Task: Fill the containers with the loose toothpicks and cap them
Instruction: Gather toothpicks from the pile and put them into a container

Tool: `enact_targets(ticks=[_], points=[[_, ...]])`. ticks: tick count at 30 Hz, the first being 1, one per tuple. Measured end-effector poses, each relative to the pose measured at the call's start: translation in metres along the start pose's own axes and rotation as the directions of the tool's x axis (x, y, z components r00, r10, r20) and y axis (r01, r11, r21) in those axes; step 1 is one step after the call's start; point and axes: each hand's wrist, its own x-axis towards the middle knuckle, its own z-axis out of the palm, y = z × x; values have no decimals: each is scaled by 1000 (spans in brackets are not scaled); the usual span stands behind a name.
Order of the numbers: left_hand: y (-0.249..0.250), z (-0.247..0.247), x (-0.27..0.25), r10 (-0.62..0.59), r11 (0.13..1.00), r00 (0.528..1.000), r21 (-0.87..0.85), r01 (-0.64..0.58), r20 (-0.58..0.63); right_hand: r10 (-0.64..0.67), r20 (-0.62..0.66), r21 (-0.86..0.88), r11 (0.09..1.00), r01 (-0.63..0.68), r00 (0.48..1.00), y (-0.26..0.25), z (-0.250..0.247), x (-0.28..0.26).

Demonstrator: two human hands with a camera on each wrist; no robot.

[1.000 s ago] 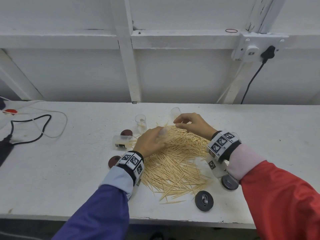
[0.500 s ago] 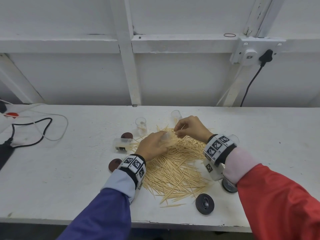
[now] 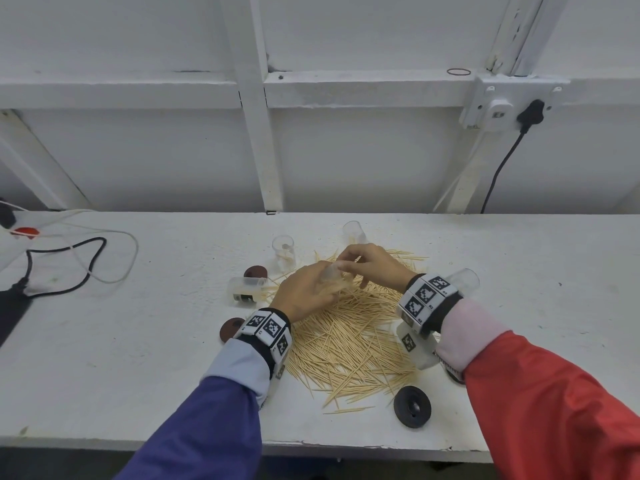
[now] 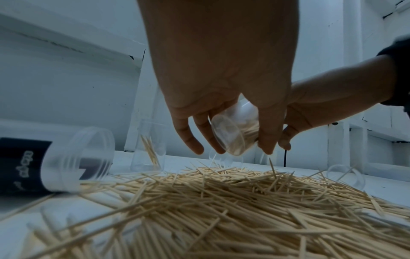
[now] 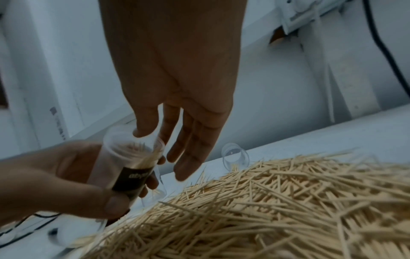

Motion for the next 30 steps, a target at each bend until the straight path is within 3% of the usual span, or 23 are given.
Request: enact_targets(ticks=[6,9,13,17,20,30], points=[[-2,-2,1,-4,998,1000,58,4,-7,72,110,230,969,-96,991,-10,4,-12],[-8,0,0,5,998,1000,70,-4,-15,72,58,202,976,-82,996,-10,6,-11],[-16,4,-2,33,997,994,75,-25,-106,107,-150,213,974,-74,983,-9,5,-11],[-18,6,-2,57,995,986,88,-44,-157,87,-37,272,960,-73,996,-14,6,-14],[-20,8,-2,73,993,984,104,-57,-162,91,-87,224,972,-70,992,-13,7,-13],[-23,10,-2,136,984,974,142,-111,-182,77,-32,154,985,-71,997,-11,12,-14]])
